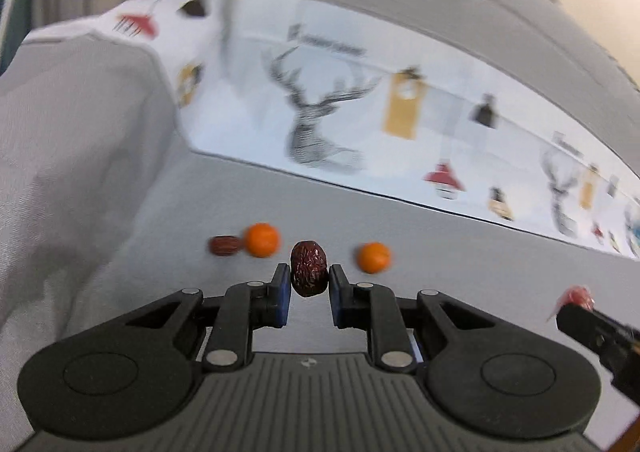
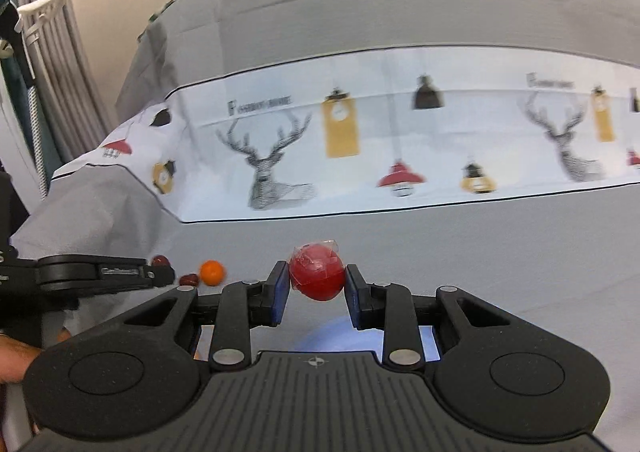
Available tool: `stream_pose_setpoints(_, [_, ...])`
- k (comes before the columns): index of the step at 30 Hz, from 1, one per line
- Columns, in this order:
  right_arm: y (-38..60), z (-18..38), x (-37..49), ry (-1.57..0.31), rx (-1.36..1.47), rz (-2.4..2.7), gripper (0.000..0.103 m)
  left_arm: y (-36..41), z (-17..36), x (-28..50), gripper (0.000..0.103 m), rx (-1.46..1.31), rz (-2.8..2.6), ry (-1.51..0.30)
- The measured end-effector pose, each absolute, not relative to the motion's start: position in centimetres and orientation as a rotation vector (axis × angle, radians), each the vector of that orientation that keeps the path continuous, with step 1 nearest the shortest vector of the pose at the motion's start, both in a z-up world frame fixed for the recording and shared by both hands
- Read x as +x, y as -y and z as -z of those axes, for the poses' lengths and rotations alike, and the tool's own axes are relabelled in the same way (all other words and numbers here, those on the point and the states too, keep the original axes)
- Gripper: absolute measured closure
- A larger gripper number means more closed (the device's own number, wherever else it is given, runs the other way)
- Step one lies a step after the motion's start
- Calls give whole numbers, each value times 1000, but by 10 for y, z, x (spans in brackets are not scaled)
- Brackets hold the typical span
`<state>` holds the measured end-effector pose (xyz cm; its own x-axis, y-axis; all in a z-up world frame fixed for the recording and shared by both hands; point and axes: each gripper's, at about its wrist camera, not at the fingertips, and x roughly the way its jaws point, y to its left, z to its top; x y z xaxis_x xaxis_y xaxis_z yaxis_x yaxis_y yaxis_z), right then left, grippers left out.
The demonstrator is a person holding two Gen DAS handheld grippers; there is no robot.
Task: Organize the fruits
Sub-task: 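Carry the date over the plate with the left gripper while the right gripper carries the red fruit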
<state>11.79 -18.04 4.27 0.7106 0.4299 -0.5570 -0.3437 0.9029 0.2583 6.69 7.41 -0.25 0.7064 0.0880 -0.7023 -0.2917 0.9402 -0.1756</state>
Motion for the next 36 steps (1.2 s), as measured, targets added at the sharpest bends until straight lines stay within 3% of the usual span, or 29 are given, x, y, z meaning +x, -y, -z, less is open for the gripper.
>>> stream_pose_setpoints(10, [235,-43,111,-706,212,-291,72,-32,0,43,81,-219,-24,-725])
stream_pose_setpoints(15, [237,-21,117,-646,175,-298,72,-30,17,56,81,-304,17,-797])
stream_pose_setpoints(17, [239,-7,130,-722,210,-266,72,-29,24,59,81,-309,36,-831])
stream_pose_setpoints(36, [234,17,143,-842,108,-311,72,30,54,69,81,-127,202,-910])
